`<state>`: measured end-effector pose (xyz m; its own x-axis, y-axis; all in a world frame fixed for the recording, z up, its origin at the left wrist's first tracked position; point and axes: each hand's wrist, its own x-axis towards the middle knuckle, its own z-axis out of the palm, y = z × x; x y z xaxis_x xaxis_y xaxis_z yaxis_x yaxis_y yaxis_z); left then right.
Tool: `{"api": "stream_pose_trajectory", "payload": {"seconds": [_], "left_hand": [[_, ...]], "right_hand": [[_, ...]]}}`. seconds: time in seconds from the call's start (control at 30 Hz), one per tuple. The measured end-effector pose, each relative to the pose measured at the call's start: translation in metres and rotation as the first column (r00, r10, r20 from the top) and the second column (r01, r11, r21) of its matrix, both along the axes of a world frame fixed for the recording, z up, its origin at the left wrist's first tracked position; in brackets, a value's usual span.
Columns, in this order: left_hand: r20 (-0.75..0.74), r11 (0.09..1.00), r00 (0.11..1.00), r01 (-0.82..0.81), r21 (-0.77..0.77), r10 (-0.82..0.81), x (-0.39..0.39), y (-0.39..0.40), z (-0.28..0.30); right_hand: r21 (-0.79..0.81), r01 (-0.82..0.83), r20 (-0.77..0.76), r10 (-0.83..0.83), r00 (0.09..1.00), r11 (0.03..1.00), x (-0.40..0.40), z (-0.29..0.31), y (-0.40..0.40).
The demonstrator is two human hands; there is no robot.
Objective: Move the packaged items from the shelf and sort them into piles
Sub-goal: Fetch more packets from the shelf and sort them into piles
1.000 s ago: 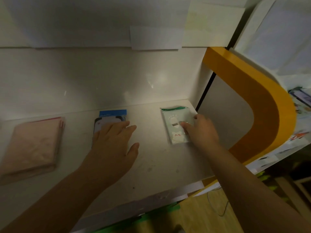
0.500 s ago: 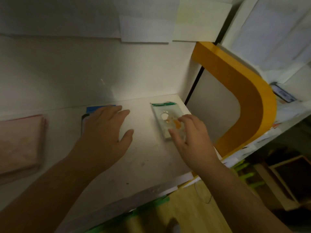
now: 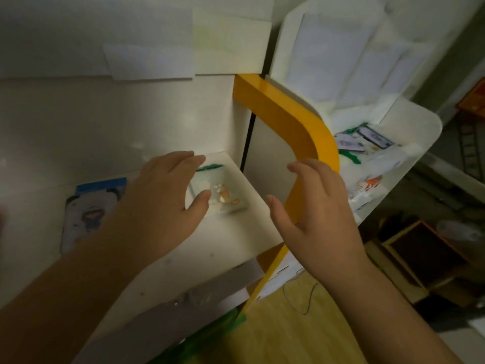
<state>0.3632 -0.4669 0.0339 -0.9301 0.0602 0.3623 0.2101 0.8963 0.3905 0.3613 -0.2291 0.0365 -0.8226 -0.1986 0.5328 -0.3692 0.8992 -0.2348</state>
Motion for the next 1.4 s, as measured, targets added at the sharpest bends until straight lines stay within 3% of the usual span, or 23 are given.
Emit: {"api": "stream_pose_trajectory", "payload": {"seconds": [0.37,0.6,0.83,1.0,1.4], "left_hand": [[-0.095,0.986,0.983,0.147,-0.084,-0.154,0.025,0.149,0.030],[-0.059,0.989,0.996,0.059,-0.135,-0.068,0.034,0.240,0.029],[0.040,0.998,0.999,0.020,-0.052,-0.018,0.024,0.322,0.013],[0.129,0.999,0.992,0.013,-0.039,-0.008,0.011,0.362,0.000],[0.164,0.997,0.985,0.067,-0.049,-0.059,-0.047,0.413,-0.011]], "right_hand": [[0.015,0.079,0.091,-0.080,0.993,0.997,0.005,-0.009,0.135],[-0.007,0.059,0.117,-0.057,0.991,0.998,0.009,-0.018,0.231],[0.027,0.019,0.179,-0.024,0.984,0.999,0.012,-0.024,0.305],[0.023,0.026,0.198,-0.030,0.980,0.999,0.012,-0.024,0.341],[0.099,0.086,0.266,-0.109,0.958,0.991,-0.016,-0.032,0.391]]}}
